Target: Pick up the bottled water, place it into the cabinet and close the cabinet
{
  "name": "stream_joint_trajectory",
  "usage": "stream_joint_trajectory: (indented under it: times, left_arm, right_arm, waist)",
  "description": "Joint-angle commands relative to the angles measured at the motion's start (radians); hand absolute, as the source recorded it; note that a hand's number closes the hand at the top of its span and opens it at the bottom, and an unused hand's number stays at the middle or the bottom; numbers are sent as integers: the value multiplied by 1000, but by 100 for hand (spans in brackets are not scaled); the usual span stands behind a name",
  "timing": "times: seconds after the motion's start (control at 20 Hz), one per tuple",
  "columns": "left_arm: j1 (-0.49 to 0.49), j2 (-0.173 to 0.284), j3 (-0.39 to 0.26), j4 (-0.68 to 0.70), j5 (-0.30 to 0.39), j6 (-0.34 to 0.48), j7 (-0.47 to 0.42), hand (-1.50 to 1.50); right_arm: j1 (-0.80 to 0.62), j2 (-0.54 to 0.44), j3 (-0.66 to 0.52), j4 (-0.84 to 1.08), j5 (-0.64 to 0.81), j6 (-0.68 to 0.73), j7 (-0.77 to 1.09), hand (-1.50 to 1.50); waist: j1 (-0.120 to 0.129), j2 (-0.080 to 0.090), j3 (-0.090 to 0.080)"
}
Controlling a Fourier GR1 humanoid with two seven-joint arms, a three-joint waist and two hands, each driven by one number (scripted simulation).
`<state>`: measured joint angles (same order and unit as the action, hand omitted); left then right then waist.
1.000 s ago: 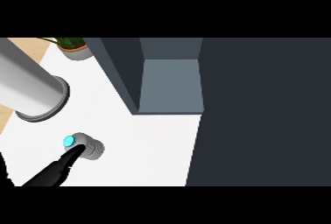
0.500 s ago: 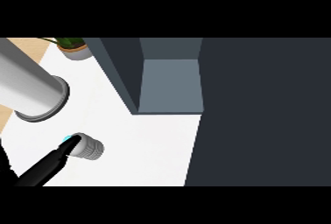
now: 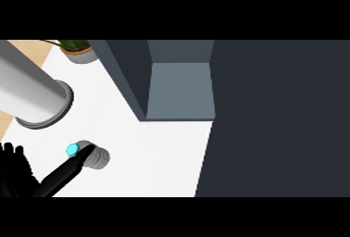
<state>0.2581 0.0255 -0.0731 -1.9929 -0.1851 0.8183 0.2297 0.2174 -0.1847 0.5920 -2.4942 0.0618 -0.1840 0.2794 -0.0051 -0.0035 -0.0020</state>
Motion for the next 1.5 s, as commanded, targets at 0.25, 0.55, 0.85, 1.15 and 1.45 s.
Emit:
stream_joint_trajectory:
  times: [0.25,0.55,0.85,1.15,1.45]
  left_arm:
    - [-69,-25,108,279,222,-98,-284,-150]
    - [-25,-25,44,340,323,-89,-421,-150]
    - [-132,-25,87,537,442,-104,-551,-150]
    - [-195,-25,65,733,535,-78,-702,-150]
    - [-199,-25,125,883,661,-140,-891,-150]
  right_arm:
    - [2,-34,-7,-72,56,-17,11,-150]
    - [-38,-20,57,-71,123,-64,54,-150]
    - [15,-85,21,-94,65,-46,-3,-150]
    - [30,-104,28,-123,73,-70,12,-150]
    - [29,-91,94,-119,117,-104,-1,-150]
  waist:
    - [0,2,1]
    - [4,1,1]
    - [-1,2,1]
    - [-6,2,1]
    - [-6,1,0]
